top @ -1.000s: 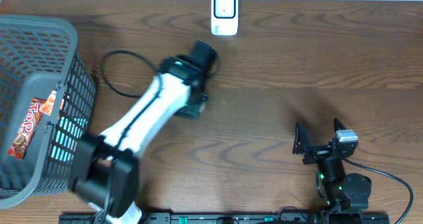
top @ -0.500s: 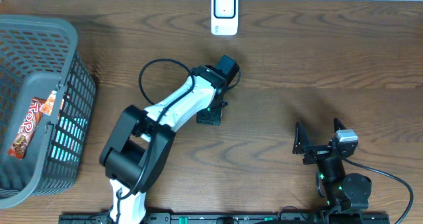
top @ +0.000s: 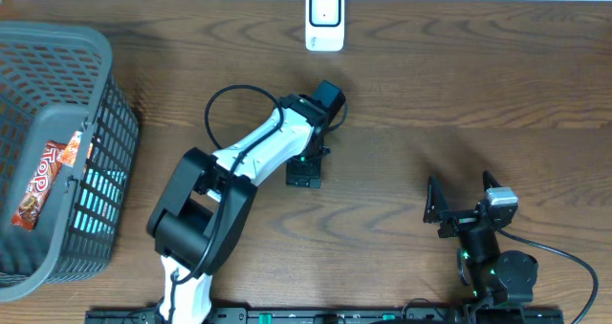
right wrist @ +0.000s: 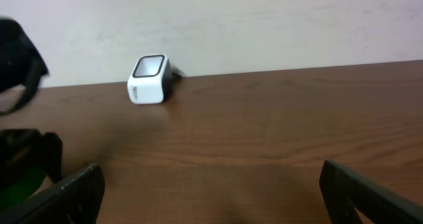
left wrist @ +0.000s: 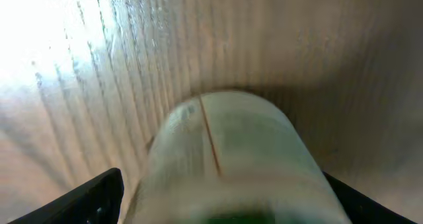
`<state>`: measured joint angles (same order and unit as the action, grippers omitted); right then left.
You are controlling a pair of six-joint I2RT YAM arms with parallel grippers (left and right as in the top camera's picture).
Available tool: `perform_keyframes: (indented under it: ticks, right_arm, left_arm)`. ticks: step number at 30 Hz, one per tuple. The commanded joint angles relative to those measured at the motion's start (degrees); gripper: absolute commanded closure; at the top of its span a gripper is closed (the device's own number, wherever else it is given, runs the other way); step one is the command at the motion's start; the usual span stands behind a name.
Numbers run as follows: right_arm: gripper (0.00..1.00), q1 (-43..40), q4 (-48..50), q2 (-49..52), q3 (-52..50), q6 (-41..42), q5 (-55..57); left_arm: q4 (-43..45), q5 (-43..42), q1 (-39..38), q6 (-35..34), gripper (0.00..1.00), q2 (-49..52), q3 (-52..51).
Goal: Scan the item barcode
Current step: 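Carry the jar out and set it on the table center, then reach the left gripper into the basket and grasp the Kleenex pack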
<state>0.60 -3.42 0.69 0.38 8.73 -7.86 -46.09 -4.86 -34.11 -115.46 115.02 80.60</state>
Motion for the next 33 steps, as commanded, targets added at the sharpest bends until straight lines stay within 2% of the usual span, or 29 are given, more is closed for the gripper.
perform_keyframes:
  ticks: [1, 5, 8, 11, 13, 17, 22, 25, 27, 29, 33]
  right_arm:
    - [0.01, 0.24, -0.22, -0.31, -0.07, 0.63, 0.28]
    - [0.01, 0.24, -0.22, -0.31, -0.07, 0.63, 0.28]
    - [0.01, 0.24, -0.22, -0.31, -0.07, 0.63, 0.28]
    - [0.01, 0.24, -0.22, -0.31, -0.07, 0.63, 0.28]
    - [0.01, 0.24, -0.22, -0.31, -0.07, 0.63, 0.28]
    - [0.01, 0.24, -0.22, -0.31, -0.07, 0.63, 0.28]
    - [0.01, 0.24, -0.22, -0.31, -0.07, 0.63, 0.28]
    - [0.01, 0.24, -0.22, -0.31, -0.07, 0.63, 0.28]
    - [0.01, 0.24, -0.22, -0.31, -0.07, 0.63, 0.28]
    - [0.01, 0.24, -0.22, -0.31, -0.07, 0.63, 0.28]
    - [0.01, 0.24, -0.22, -0.31, -0.07, 0.63, 0.28]
  left_arm:
    - [-0.28, 5.03, 0.55, 3.45, 0.11, -9.97, -0.15]
    - [-0.28, 8.96, 0.55, 10.75, 0.11, -19.58, -0.15]
    - [-0.28, 12.74, 0.87, 21.0, 0.11, -27.39, -0.15]
    - [-0.31, 17.4, 3.5, 38.69, 0.11, -36.94, -0.15]
    - [-0.33, 17.33, 5.44, 44.44, 0.11, -41.27, -0.15]
    - [-0.52, 17.35, 14.14, 63.73, 0.11, -53.77, 0.04]
    - [-1.07, 18.6, 25.57, 89.22, 0.11, -63.95, 0.17]
    - [-3.82, 28.39, 34.47, 90.14, 0.11, -66.6, 0.17]
    - [-4.11, 28.94, 39.89, 90.42, 0.08, -65.81, 0.17]
    - [-4.15, 26.27, 45.92, 90.44, 0.07, -63.34, 0.17]
    - [-2.91, 15.43, 56.76, 90.82, 0.05, -54.64, 0.79]
